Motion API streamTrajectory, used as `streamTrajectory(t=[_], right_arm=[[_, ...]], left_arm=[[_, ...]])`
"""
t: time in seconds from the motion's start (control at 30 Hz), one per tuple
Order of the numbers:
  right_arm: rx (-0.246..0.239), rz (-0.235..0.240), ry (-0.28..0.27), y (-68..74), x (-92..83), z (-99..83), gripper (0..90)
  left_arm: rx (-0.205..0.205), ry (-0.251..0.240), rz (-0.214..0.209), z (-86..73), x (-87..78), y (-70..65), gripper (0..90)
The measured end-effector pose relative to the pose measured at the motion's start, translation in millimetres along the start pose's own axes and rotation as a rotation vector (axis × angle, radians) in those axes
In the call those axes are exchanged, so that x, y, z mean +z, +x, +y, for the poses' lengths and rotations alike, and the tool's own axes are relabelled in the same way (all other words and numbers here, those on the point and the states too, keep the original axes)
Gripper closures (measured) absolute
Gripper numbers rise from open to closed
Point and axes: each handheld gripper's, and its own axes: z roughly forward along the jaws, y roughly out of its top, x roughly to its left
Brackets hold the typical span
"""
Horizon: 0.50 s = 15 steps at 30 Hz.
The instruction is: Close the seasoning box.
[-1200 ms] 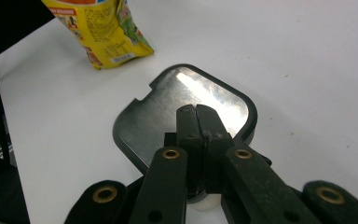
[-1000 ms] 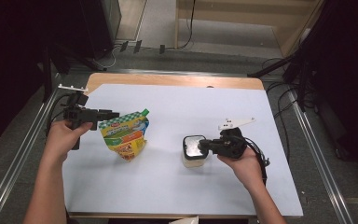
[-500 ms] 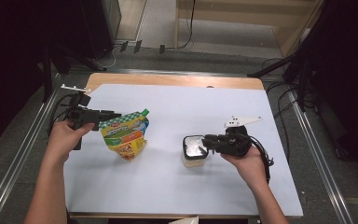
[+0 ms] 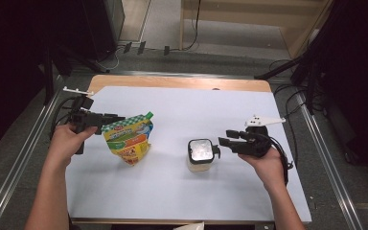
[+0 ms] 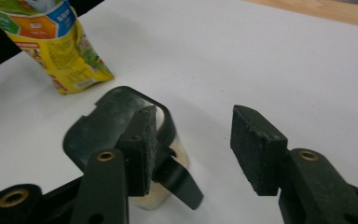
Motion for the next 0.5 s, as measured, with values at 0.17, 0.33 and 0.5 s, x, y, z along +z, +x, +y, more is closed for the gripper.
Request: streamTrajectory(t=[0.17, 0.33, 0.5], right_arm=[[0.004, -0.033, -0.016, -15.5, -4.9, -6.9, 47.2], [0.039, -0.051, -0.023, -27.7, -4.6, -13.8, 45.5], [0.059, -0.089, -0.023, -38.8, -3.4, -21.7, 40.6]], left_arm=[[0.0, -0.002, 0.003, -0.1, 0.0, 0.2, 40.8], [0.0, -0.003, -0.002, 0.1, 0.1, -0.2, 40.8], [-0.001, 0.002, -0.005, 0.1, 1.1, -0.5, 40.7]])
